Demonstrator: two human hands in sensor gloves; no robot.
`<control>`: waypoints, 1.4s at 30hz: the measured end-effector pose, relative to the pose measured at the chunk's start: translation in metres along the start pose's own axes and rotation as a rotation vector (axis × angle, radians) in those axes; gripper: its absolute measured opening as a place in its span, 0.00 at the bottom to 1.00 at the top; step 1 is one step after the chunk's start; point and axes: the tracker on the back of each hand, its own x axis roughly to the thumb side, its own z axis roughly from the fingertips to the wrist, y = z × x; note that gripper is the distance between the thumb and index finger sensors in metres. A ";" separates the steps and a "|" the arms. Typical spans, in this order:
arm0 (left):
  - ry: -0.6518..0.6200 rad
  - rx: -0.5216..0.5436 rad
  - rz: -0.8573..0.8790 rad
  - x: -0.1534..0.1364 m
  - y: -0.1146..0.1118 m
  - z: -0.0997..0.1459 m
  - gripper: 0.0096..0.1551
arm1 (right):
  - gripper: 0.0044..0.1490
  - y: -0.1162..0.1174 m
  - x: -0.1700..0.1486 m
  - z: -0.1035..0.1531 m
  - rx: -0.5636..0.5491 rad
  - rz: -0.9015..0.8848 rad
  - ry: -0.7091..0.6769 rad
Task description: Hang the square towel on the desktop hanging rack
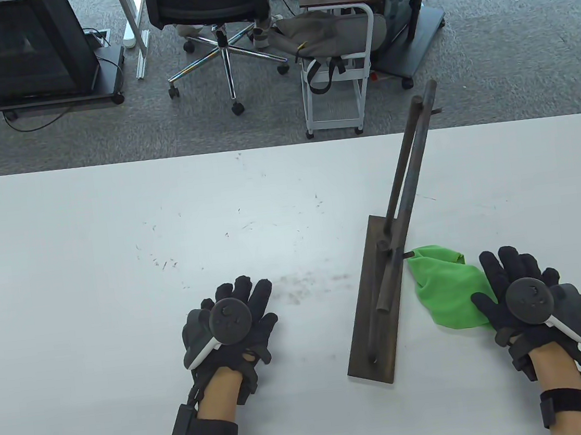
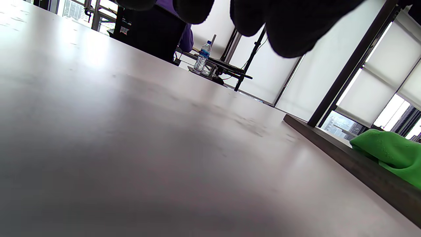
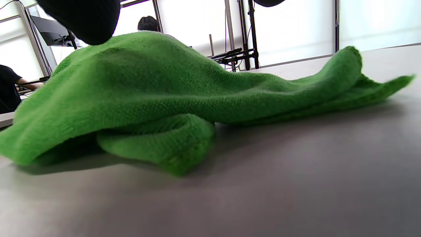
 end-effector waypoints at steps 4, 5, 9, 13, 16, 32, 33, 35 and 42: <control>0.000 0.008 -0.001 0.000 0.001 0.001 0.40 | 0.49 0.000 0.000 0.000 0.017 -0.005 0.004; -0.001 0.008 0.004 0.000 0.001 0.001 0.40 | 0.50 0.002 0.000 0.000 0.034 -0.013 0.009; 0.001 0.002 0.004 0.000 0.000 0.001 0.39 | 0.53 0.006 -0.002 0.000 0.095 -0.027 0.039; 0.001 -0.001 0.014 0.000 0.001 0.002 0.40 | 0.59 0.006 -0.003 0.000 0.102 -0.030 0.056; 0.000 -0.006 0.011 0.000 0.000 0.002 0.40 | 0.61 0.010 -0.004 -0.001 0.157 -0.026 0.072; -0.005 -0.031 0.037 0.001 -0.001 0.003 0.40 | 0.47 0.002 0.009 -0.002 0.030 0.110 -0.010; -0.005 -0.031 0.035 0.001 -0.001 0.003 0.40 | 0.46 0.000 0.011 -0.001 0.011 0.126 -0.020; -0.007 -0.031 0.038 0.001 -0.001 0.003 0.40 | 0.45 -0.003 0.015 0.000 -0.023 0.151 -0.045; -0.009 -0.034 0.047 0.001 -0.001 0.002 0.39 | 0.34 -0.034 0.036 0.009 -0.272 0.165 -0.146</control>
